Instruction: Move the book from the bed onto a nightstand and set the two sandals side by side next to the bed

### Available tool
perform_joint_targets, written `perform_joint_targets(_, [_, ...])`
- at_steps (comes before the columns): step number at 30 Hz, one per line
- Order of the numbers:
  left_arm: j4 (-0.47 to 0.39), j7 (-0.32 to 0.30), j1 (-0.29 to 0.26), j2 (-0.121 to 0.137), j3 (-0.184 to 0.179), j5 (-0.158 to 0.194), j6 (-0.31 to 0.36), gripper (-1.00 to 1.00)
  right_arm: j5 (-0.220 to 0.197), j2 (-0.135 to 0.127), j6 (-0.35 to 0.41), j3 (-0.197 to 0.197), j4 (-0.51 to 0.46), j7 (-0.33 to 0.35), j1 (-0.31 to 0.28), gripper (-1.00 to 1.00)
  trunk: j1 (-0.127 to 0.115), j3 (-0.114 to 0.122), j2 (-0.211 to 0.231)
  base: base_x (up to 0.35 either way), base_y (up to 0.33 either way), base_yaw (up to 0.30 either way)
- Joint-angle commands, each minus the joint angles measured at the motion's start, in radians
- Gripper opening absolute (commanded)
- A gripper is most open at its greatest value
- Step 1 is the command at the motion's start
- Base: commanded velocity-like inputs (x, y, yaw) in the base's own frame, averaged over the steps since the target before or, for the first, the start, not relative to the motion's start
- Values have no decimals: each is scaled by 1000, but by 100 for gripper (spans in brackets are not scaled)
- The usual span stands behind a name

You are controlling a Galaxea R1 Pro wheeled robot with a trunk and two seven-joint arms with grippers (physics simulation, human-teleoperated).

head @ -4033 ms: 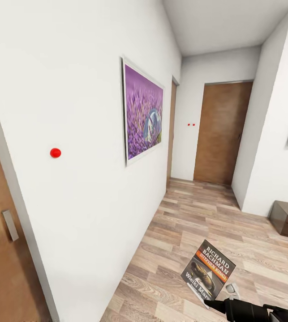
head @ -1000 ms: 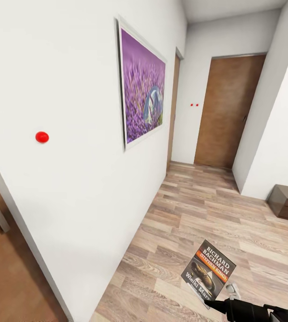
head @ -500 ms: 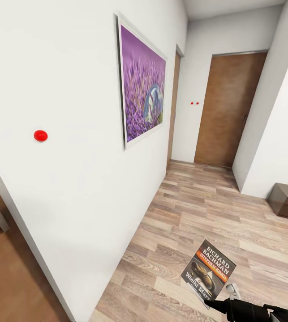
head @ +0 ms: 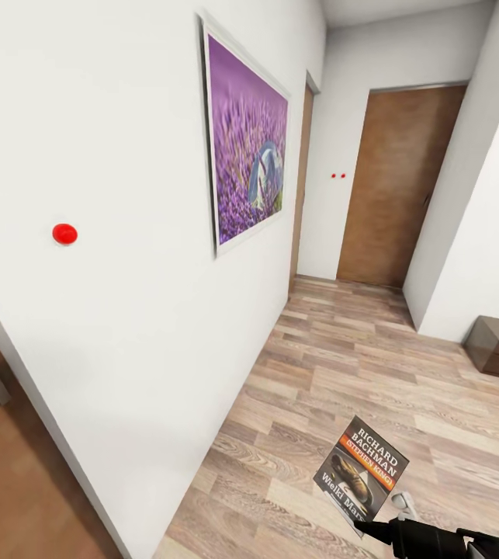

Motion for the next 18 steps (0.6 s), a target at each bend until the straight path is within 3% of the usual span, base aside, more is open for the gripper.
perform_joint_targets(1, [1,-3,-1,1,9,-10,-4,100,-11,-1,11,6,-1,1,-1,-100,1,-2,-2,246,0,0])
perform_joint_targets(7, [1,-3,-1,1,10,-9,-4,100,-11,-1,11,6,-1,0,-1,-100,1,-2,-2,228,0,0])
perform_joint_targets(15, [1,-3,-1,2,10,-9,-4,100,-11,-1,11,6,-1,0,-1,-100,1,-2,-2,21,4,0])
perform_joint_targets(18, [1,-3,-1,2,10,-9,-4,100,-11,-1,11,6,-1,2,-1,-100,1,-2,-2,2,170,0])
